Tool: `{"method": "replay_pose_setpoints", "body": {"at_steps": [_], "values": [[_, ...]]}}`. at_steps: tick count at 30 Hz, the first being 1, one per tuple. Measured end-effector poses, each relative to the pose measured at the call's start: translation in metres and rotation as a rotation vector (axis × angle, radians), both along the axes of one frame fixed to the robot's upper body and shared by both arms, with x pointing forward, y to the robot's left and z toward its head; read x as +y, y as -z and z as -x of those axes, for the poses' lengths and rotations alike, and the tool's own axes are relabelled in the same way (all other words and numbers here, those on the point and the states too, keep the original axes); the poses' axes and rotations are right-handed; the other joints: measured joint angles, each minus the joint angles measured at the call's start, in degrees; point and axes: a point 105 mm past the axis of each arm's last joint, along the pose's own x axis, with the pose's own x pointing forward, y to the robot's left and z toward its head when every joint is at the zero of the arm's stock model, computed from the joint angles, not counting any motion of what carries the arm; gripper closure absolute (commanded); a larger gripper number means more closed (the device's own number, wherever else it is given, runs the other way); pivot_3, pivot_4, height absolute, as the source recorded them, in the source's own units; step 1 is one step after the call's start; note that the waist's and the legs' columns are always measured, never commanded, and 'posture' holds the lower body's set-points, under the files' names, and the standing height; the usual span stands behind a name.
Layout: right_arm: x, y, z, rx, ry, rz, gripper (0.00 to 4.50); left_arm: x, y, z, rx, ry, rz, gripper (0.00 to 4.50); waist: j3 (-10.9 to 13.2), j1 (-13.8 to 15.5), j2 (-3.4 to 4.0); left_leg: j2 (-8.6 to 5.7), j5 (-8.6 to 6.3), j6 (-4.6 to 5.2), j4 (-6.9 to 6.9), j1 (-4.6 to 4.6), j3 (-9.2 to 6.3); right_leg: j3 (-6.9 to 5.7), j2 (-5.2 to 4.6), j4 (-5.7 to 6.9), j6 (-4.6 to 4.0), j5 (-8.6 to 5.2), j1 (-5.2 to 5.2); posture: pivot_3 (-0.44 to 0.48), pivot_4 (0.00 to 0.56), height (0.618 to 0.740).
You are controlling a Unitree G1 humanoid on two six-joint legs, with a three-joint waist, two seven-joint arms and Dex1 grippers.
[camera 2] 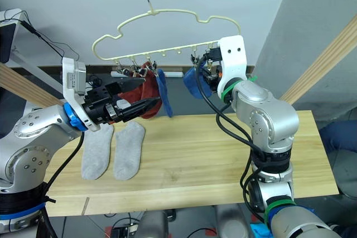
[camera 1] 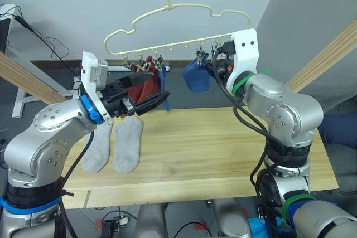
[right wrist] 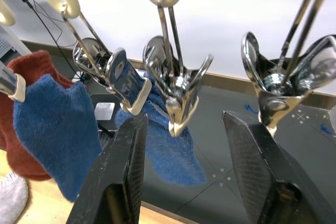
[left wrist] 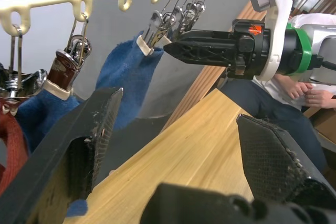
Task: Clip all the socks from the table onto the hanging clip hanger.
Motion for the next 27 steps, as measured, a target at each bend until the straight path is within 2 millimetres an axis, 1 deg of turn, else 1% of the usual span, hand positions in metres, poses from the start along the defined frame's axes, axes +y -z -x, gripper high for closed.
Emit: {"method": "replay_pose_setpoints", "body": {"at_steps": [3, 6, 12, 17, 22, 27], "values": [[0.003, -0.008, -0.002, -0.024, -0.008, -0.005, 2.17, -0.001, -0.001, 0.000, -0.005, -0.005, 0.000, 0.49, 0.00, 0.00, 0.00, 0.00, 0.00, 0.00, 0.00, 0.00, -0.01, -0.01, 0.00, 0.00, 0.00, 0.00, 0.00, -0.234, 0.397, 0.740], [0.005, -0.012, -0.005, -0.030, -0.013, -0.007, 2.17, -0.001, -0.001, 0.000, -0.006, -0.010, 0.000, 0.49, 0.02, 0.01, 0.00, 0.00, 0.00, 0.00, 0.00, -0.01, -0.01, -0.01, 0.00, 0.00, 0.00, 0.00, 0.00, -0.228, 0.397, 0.740], [0.006, -0.011, -0.008, -0.026, -0.020, 0.000, 2.17, -0.002, 0.000, 0.002, -0.006, -0.018, 0.002, 0.49, 0.04, 0.04, 0.00, 0.00, 0.00, 0.00, 0.00, -0.02, -0.01, -0.01, -0.01, 0.00, -0.01, 0.01, 0.00, -0.224, 0.395, 0.740], [0.006, -0.017, -0.012, -0.040, -0.012, 0.005, 2.17, -0.001, 0.002, 0.002, 0.001, -0.024, 0.003, 0.49, 0.04, 0.03, 0.00, 0.00, 0.00, 0.00, 0.01, -0.02, -0.02, -0.03, -0.01, 0.02, -0.01, 0.01, -0.01, -0.224, 0.392, 0.740], [0.006, -0.018, -0.016, -0.040, 0.003, 0.005, 2.17, -0.001, 0.002, 0.001, 0.000, -0.032, 0.011, 0.49, 0.04, 0.04, 0.00, 0.00, 0.00, 0.00, 0.01, -0.03, -0.01, -0.02, -0.01, 0.02, -0.01, 0.01, -0.01, -0.224, 0.390, 0.740], [0.010, -0.024, -0.017, -0.055, 0.002, -0.001, 2.17, -0.001, 0.002, 0.001, 0.000, -0.037, 0.014, 0.49, 0.04, 0.03, -0.01, 0.00, 0.00, 0.00, 0.01, -0.03, -0.01, -0.02, -0.01, 0.02, -0.01, 0.01, -0.01, -0.224, 0.390, 0.740]]}}
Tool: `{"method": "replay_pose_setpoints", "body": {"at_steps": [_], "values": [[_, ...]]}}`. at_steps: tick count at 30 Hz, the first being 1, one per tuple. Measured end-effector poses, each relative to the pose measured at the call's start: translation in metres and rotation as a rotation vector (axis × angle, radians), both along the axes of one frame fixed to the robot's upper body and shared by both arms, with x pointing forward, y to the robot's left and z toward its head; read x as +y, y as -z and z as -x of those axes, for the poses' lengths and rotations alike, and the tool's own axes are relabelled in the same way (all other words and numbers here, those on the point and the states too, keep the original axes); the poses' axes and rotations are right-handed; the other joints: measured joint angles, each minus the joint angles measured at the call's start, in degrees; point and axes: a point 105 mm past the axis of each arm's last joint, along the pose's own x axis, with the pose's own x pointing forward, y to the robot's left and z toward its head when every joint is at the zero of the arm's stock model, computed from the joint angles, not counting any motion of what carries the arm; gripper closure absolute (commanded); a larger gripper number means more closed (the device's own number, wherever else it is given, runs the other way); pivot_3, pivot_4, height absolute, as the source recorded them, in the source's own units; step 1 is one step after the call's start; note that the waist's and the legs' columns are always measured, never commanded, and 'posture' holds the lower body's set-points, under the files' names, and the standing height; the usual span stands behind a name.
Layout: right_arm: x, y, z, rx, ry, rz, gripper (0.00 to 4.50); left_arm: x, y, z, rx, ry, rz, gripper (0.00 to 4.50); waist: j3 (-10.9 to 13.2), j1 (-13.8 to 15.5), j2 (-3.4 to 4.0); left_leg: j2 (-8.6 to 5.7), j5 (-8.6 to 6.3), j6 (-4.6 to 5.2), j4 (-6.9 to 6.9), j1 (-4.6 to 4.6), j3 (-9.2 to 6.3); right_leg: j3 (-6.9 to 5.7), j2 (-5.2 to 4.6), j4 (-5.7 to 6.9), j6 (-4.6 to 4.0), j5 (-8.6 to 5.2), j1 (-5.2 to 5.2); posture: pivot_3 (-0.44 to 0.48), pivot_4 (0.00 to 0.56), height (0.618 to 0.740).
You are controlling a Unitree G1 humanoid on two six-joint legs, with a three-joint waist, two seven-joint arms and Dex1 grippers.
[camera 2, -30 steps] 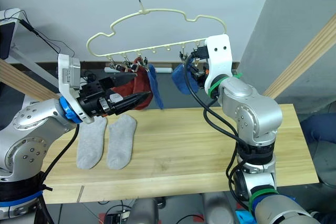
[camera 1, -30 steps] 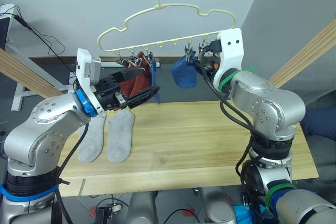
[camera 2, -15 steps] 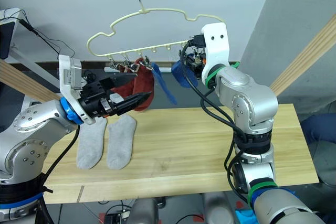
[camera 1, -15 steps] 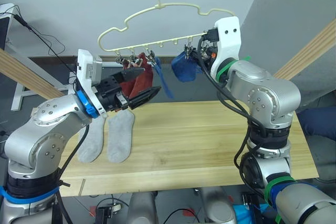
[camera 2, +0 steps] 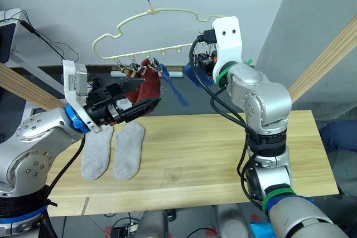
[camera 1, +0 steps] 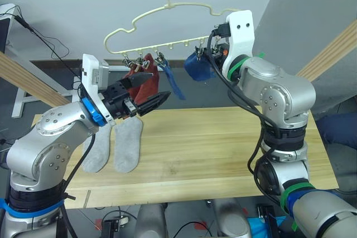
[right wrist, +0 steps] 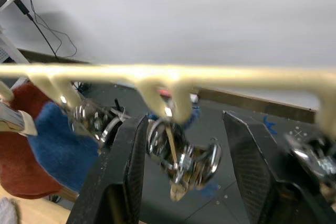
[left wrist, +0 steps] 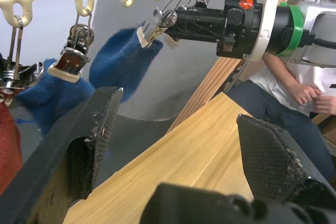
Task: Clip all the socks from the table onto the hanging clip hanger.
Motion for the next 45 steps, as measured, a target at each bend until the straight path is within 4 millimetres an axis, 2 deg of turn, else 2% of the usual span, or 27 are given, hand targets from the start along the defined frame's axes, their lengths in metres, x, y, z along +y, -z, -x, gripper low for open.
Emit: {"method": "replay_pose_setpoints", "body": {"at_steps": [8, 13, 31, 34, 45], "values": [[0.002, 0.004, -0.007, 0.010, 0.008, 0.001, 2.17, 0.000, 0.001, 0.000, 0.003, -0.003, -0.001, 0.49, 0.00, 0.00, 0.00, 0.00, 0.00, 0.00, 0.00, 0.00, 0.00, 0.00, 0.00, 0.00, 0.00, 0.00, 0.00, -0.224, 0.390, 0.740], [0.004, -0.006, -0.009, -0.021, 0.012, -0.002, 2.17, 0.001, 0.002, 0.000, 0.005, -0.005, -0.002, 0.49, 0.00, 0.00, 0.00, 0.00, 0.00, 0.00, 0.00, 0.00, 0.00, 0.00, 0.00, 0.01, -0.01, 0.00, 0.00, -0.224, 0.390, 0.740], [0.004, -0.014, -0.017, -0.045, 0.049, -0.002, 2.17, 0.001, 0.003, 0.000, 0.005, -0.013, -0.008, 0.49, 0.00, 0.01, 0.00, 0.00, 0.00, 0.00, 0.01, -0.01, -0.01, -0.01, -0.01, 0.03, -0.01, 0.01, -0.01, -0.224, 0.390, 0.740], [0.004, -0.013, -0.017, -0.044, 0.049, -0.002, 2.70, 0.001, 0.003, 0.000, 0.005, -0.014, -0.009, 0.49, 0.00, 0.02, 0.00, 0.00, 0.00, 0.00, 0.01, -0.01, -0.01, -0.01, -0.01, 0.04, -0.01, 0.01, -0.01, -0.207, 0.388, 0.740], [0.003, -0.011, -0.012, -0.041, 0.047, 0.000, 2.70, 0.002, 0.004, 0.000, 0.004, -0.016, -0.012, 0.49, 0.00, 0.07, 0.00, 0.00, 0.00, 0.00, 0.01, -0.01, -0.01, -0.01, -0.01, 0.04, -0.01, 0.01, -0.01, -0.211, 0.389, 0.740]]}}
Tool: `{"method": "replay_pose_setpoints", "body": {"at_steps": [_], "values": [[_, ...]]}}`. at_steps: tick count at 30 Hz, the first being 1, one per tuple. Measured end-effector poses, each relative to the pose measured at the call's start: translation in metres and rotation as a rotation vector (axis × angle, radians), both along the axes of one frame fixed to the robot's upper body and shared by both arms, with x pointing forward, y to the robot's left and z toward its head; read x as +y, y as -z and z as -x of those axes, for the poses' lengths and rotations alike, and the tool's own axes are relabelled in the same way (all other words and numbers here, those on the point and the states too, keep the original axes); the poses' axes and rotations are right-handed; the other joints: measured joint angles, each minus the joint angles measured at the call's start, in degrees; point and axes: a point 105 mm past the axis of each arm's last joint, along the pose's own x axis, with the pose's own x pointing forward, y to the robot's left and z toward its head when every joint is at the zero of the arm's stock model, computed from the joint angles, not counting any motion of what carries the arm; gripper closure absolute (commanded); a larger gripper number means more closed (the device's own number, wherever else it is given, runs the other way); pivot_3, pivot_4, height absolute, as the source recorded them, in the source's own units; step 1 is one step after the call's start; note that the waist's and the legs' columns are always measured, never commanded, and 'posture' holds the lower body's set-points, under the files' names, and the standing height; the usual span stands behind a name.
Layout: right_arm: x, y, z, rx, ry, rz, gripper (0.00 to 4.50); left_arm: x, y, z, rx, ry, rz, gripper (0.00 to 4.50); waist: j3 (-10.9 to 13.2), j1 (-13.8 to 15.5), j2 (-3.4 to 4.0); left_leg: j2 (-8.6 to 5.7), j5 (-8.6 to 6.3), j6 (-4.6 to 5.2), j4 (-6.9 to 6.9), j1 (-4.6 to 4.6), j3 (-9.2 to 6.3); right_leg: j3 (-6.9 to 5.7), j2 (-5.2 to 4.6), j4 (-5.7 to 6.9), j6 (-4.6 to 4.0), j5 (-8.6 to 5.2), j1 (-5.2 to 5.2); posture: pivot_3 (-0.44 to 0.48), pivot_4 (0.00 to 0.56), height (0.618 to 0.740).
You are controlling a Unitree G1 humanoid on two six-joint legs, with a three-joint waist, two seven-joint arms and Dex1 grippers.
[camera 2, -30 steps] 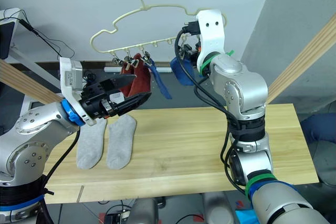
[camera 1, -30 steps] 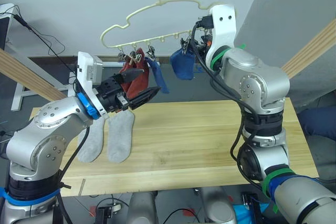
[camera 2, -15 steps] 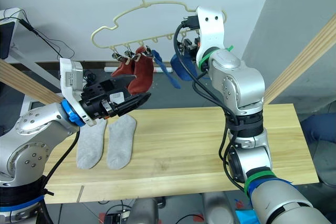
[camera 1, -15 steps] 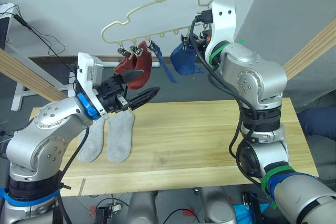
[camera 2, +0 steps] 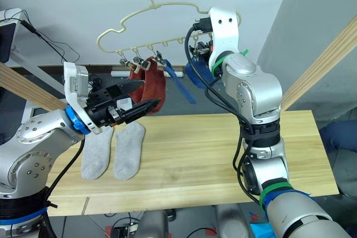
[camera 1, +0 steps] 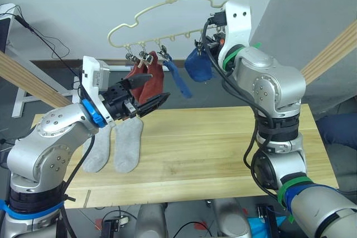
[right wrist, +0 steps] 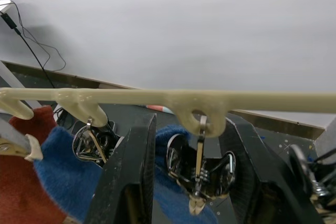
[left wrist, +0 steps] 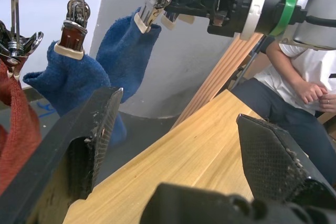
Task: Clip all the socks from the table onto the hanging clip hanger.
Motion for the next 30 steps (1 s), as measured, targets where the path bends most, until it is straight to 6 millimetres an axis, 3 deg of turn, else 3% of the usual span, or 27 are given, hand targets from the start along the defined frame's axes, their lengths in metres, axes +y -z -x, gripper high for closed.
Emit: {"method": "replay_pose_setpoints", "body": {"at_steps": [3, 7, 17, 30], "values": [[-0.001, 0.007, 0.003, 0.021, -0.003, 0.002, 2.10, 0.000, 0.000, 0.000, 0.000, -0.001, -0.001, 0.49, 0.00, 0.01, 0.00, 0.00, 0.00, 0.00, 0.00, 0.00, 0.00, 0.00, 0.00, 0.00, 0.00, 0.00, 0.00, -0.213, 0.391, 0.740], [0.002, 0.011, 0.010, 0.035, -0.022, 0.001, 0.78, 0.000, 0.001, 0.000, 0.002, -0.002, -0.001, 0.49, 0.00, 0.00, 0.00, 0.00, 0.00, 0.00, 0.00, 0.00, -0.03, -0.02, 0.00, 0.02, 0.00, 0.00, 0.00, -0.216, 0.393, 0.740], [0.004, 0.012, 0.027, 0.042, -0.043, 0.007, 0.78, -0.003, 0.003, 0.000, 0.009, 0.009, -0.002, 0.49, 0.01, -0.03, 0.01, 0.00, 0.00, 0.00, 0.01, 0.00, -0.01, 0.00, 0.00, 0.01, 0.00, 0.00, 0.00, -0.236, 0.403, 0.740], [0.002, 0.000, 0.026, 0.005, 0.013, 0.002, 0.78, -0.006, 0.004, -0.001, 0.008, 0.018, -0.007, 0.49, 0.01, -0.11, 0.01, 0.00, 0.00, 0.00, 0.01, 0.00, -0.01, -0.01, 0.00, 0.01, 0.00, 0.00, -0.01, -0.239, 0.398, 0.740]]}}
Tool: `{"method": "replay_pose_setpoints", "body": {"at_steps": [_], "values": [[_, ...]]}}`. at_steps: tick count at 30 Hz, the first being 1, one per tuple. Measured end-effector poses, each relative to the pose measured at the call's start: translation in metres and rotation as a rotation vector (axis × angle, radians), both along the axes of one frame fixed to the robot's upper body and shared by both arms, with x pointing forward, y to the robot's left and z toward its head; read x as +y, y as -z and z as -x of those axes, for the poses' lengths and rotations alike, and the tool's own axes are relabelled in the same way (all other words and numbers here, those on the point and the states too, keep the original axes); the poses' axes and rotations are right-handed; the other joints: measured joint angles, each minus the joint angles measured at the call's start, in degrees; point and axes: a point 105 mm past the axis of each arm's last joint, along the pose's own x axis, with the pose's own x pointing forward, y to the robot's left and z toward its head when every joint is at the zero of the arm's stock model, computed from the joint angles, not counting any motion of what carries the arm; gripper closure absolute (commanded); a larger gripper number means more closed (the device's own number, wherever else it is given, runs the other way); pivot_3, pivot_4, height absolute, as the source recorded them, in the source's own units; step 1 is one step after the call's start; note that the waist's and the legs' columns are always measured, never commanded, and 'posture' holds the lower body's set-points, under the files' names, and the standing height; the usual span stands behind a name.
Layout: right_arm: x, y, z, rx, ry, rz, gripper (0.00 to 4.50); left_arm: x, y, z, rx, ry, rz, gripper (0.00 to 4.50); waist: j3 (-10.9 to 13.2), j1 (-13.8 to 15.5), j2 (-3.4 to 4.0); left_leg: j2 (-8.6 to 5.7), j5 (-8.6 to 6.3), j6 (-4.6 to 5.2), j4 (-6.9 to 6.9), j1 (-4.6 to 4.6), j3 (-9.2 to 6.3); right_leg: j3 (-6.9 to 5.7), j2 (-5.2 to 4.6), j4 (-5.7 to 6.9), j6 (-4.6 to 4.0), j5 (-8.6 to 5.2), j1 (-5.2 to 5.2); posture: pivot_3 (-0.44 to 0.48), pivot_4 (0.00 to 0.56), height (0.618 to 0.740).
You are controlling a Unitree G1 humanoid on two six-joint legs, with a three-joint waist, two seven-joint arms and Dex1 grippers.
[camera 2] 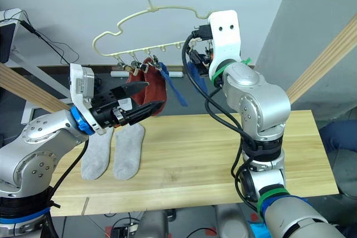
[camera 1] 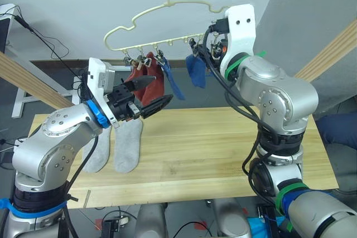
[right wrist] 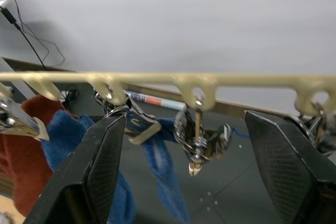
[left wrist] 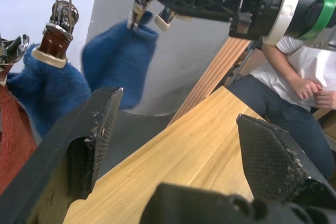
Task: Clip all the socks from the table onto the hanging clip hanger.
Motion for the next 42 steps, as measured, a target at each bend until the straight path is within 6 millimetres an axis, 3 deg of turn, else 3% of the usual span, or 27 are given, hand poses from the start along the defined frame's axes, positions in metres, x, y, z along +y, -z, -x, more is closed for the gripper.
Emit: {"method": "replay_pose_setpoints", "body": {"at_steps": [22, 29, 37, 42], "values": [[0.007, -0.008, -0.005, -0.078, 0.044, 0.030, 0.78, 0.000, 0.000, -0.001, -0.004, -0.011, -0.001, 0.49, 0.00, 0.02, 0.00, 0.00, 0.00, 0.00, 0.00, 0.00, 0.00, 0.00, 0.00, 0.00, 0.00, 0.00, 0.00, -0.222, 0.396, 0.740], [0.005, 0.013, -0.007, -0.045, 0.060, 0.023, 0.78, 0.001, 0.001, -0.002, -0.006, -0.015, -0.002, 0.49, 0.00, 0.06, 0.00, 0.00, 0.00, 0.00, 0.00, 0.00, 0.00, 0.01, 0.00, 0.01, 0.00, 0.00, 0.00, -0.217, 0.394, 0.740], [0.004, 0.017, 0.003, -0.116, 0.064, -0.052, 0.78, 0.000, 0.001, -0.002, -0.007, -0.017, 0.006, 0.49, 0.00, 0.13, 0.00, 0.00, 0.00, -0.01, -0.01, -0.01, -0.02, -0.02, 0.00, -0.01, 0.00, 0.00, 0.00, -0.213, 0.393, 0.740], [0.003, 0.032, 0.008, -0.119, 0.058, -0.076, 0.78, -0.001, 0.001, -0.003, -0.005, -0.026, 0.013, 0.49, 0.00, 0.16, 0.00, 0.00, 0.01, -0.01, 0.01, -0.01, 0.00, 0.01, -0.02, 0.02, 0.00, 0.00, 0.00, -0.203, 0.389, 0.740]]}}
